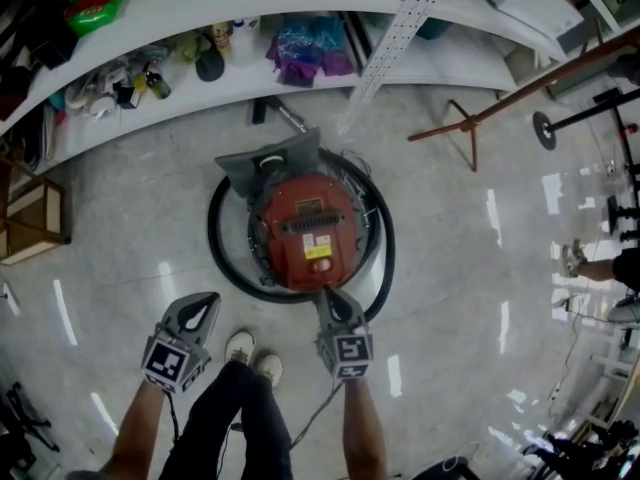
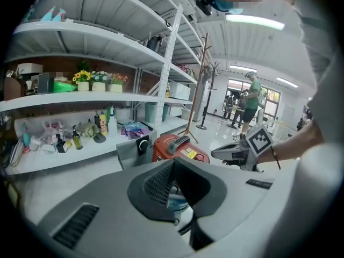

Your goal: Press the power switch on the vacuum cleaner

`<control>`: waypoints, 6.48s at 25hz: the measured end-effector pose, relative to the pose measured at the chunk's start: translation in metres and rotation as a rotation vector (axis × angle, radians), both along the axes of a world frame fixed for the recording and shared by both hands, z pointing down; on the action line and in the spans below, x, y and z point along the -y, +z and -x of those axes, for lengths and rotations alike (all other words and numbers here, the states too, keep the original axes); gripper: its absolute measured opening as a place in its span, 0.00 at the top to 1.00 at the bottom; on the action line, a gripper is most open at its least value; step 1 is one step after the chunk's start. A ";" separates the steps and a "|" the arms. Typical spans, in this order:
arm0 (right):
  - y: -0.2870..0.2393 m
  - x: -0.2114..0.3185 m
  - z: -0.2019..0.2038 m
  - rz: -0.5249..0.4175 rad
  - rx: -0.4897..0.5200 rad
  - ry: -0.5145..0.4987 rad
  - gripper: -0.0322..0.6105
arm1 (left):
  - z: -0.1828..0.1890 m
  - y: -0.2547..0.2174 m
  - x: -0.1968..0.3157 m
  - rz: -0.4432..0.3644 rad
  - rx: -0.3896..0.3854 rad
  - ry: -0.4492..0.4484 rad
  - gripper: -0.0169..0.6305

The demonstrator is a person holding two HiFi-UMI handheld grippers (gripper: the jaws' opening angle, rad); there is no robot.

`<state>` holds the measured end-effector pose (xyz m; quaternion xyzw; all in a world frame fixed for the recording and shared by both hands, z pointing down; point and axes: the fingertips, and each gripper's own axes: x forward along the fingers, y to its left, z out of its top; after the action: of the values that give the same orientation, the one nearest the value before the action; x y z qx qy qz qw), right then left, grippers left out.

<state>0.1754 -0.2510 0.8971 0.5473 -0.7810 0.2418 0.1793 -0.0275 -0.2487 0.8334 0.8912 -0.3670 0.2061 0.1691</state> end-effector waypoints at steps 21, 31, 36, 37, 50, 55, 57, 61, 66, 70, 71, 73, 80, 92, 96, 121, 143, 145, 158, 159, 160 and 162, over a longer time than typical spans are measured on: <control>0.028 0.033 0.020 -0.052 -0.388 -0.255 0.93 | 0.014 0.015 0.004 0.057 0.001 -0.040 0.96; 0.028 0.038 0.024 -0.051 -0.423 -0.268 0.93 | 0.019 0.021 0.006 0.052 0.005 -0.043 0.96; 0.032 0.036 0.022 -0.062 -0.440 -0.270 0.93 | 0.019 0.021 0.003 0.067 0.001 -0.043 0.96; 0.031 0.036 0.022 -0.063 -0.451 -0.279 0.93 | 0.020 0.022 0.003 0.065 0.004 -0.044 0.96; 0.031 0.037 0.026 -0.070 -0.401 -0.242 0.93 | 0.018 0.026 -0.004 0.076 -0.006 -0.042 0.96; 0.038 0.036 0.024 -0.082 -0.413 -0.254 0.93 | 0.020 0.030 -0.003 0.063 0.005 -0.040 0.96; 0.041 0.035 0.026 -0.074 -0.418 -0.245 0.93 | 0.018 0.031 -0.005 0.075 -0.003 -0.040 0.96; 0.040 0.037 0.029 -0.119 -0.473 -0.283 0.93 | 0.016 0.028 -0.005 0.080 -0.011 -0.044 0.96; 0.038 0.037 0.028 -0.083 -0.405 -0.244 0.93 | 0.022 0.026 -0.003 0.081 0.000 -0.052 0.96; 0.037 0.036 0.026 -0.070 -0.328 -0.195 0.93 | 0.020 0.025 -0.004 0.077 0.001 -0.054 0.96; 0.035 0.035 0.025 -0.065 -0.299 -0.178 0.93 | 0.019 0.024 -0.004 0.078 0.003 -0.055 0.96; 0.031 0.034 0.023 -0.077 -0.273 -0.181 0.93 | 0.018 0.022 -0.004 0.081 0.005 -0.058 0.96; 0.006 0.028 0.018 -0.107 -0.173 -0.133 0.93 | 0.008 0.012 -0.007 0.067 -0.001 -0.046 0.96; -0.035 0.014 0.020 -0.184 -0.099 -0.073 0.93 | -0.004 -0.016 -0.011 0.021 -0.017 -0.020 0.96; -0.056 0.009 0.023 -0.212 -0.094 -0.075 0.93 | -0.007 -0.032 -0.011 0.001 -0.020 -0.015 0.96; -0.205 -0.037 0.013 -0.230 0.041 0.079 0.93 | -0.022 -0.176 -0.017 -0.099 -0.071 0.016 0.96; -0.328 -0.068 0.018 -0.273 0.050 0.129 0.93 | -0.027 -0.286 -0.029 -0.186 -0.108 0.069 0.96; -0.338 -0.071 0.019 -0.279 0.048 0.137 0.93 | -0.029 -0.295 -0.028 -0.194 -0.108 0.077 0.96; -0.406 -0.087 0.021 -0.336 0.054 0.170 0.93 | -0.030 -0.358 -0.039 -0.240 -0.120 0.093 0.96; -0.412 -0.089 0.021 -0.342 0.052 0.173 0.93 | -0.030 -0.361 -0.041 -0.242 -0.122 0.095 0.96; -0.417 -0.091 0.020 -0.347 0.049 0.174 0.93 | -0.030 -0.366 -0.044 -0.245 -0.123 0.098 0.96; -0.428 -0.096 0.019 -0.358 0.049 0.183 0.93 | -0.031 -0.378 -0.048 -0.254 -0.126 0.103 0.96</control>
<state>0.1562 -0.1555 0.4691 0.6328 -0.7628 0.1278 0.0374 0.0030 -0.2010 0.4556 0.9343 -0.3324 0.1100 0.0668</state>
